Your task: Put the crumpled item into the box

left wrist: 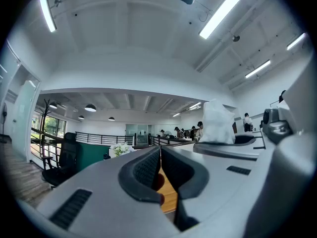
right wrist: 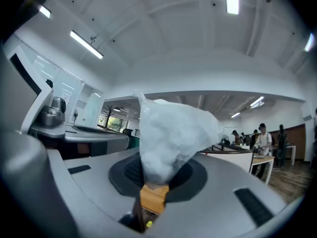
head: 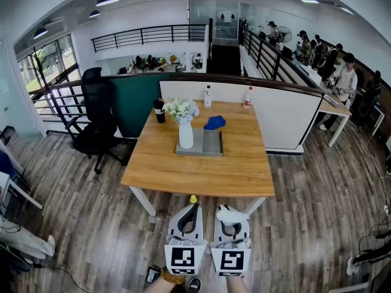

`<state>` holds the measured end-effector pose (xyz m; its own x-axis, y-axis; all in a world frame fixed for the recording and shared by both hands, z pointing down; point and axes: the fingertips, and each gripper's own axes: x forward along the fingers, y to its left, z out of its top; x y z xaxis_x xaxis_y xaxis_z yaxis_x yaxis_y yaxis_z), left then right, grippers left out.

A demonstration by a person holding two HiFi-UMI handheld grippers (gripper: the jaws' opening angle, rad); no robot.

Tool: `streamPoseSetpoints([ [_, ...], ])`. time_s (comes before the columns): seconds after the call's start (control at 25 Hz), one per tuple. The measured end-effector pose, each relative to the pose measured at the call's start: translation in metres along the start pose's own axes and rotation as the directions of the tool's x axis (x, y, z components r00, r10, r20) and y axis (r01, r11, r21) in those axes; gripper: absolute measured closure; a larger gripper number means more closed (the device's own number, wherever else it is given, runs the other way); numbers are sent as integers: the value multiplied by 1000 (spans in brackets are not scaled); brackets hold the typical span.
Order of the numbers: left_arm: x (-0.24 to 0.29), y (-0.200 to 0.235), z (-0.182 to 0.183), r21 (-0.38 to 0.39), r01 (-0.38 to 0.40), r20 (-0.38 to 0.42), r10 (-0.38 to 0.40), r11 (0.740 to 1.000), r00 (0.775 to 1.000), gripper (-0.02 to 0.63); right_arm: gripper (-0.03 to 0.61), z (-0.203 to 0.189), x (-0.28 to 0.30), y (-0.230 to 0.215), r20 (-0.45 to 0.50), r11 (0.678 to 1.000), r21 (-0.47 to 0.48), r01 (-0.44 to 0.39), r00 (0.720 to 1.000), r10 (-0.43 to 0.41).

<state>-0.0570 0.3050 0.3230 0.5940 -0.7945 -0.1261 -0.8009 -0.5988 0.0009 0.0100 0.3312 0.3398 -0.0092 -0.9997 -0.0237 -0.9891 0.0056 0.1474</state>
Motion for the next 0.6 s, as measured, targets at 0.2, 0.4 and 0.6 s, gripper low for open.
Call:
streamPoseSetpoints([
  [0.2,11,9,-4,3,-12,-19,12,1000,1000,589,508,-4,15,-5,-23,1000,5,-5,1000,6],
  [0.4,22,22,-5,18,-23,-23,23,1000,999,589,508,-2,31,-8,-36,1000,-7,-1,999,1],
  [0.6,32,35,-9,21,-15,-17,16,1000,1000,589,506,-4,48,-1,-45,1000,-17,-8,999,7],
])
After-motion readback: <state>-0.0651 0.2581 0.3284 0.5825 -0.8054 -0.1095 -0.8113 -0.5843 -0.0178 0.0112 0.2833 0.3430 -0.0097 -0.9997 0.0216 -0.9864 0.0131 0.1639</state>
